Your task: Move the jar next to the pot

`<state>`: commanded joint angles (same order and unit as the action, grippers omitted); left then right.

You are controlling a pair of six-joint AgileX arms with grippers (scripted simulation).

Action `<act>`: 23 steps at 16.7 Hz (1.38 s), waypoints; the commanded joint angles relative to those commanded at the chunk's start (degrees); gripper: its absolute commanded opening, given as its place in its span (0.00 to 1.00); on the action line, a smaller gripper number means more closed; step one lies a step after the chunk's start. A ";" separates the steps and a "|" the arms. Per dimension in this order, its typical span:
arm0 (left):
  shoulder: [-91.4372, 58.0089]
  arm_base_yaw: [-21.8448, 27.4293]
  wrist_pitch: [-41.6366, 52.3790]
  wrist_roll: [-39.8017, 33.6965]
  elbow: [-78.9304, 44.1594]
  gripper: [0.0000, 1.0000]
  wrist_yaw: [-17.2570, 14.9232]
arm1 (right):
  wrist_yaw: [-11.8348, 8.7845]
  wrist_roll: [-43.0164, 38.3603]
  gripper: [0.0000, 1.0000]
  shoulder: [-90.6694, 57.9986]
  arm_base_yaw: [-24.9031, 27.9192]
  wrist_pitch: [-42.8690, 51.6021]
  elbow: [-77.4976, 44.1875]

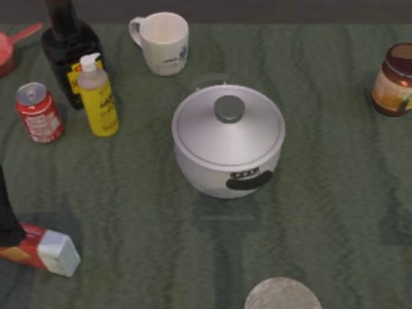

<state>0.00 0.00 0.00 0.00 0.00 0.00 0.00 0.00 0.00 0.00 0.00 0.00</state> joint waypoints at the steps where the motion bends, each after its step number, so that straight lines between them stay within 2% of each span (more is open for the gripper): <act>1: 0.00 0.00 0.00 0.00 0.00 1.00 0.00 | 0.00 0.00 1.00 0.00 0.00 0.00 0.00; 6: 0.00 0.00 0.00 0.00 0.00 1.00 0.00 | -0.07 1.05 1.00 -5.55 -0.22 4.09 -4.52; 11: 0.00 0.00 0.00 0.00 0.00 1.00 0.00 | -0.45 4.87 1.00 -24.74 -0.82 16.92 -20.28; 16: 0.00 0.00 0.00 0.00 0.00 1.00 0.00 | -1.21 11.03 1.00 -51.75 -1.55 33.82 -44.97; 23: 0.00 0.00 0.00 0.00 0.00 1.00 0.00 | -2.98 21.94 1.00 -92.85 -2.27 57.73 -88.00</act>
<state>0.00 0.00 0.00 0.00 0.00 0.00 -2.98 21.94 -92.85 -2.27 57.73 -88.00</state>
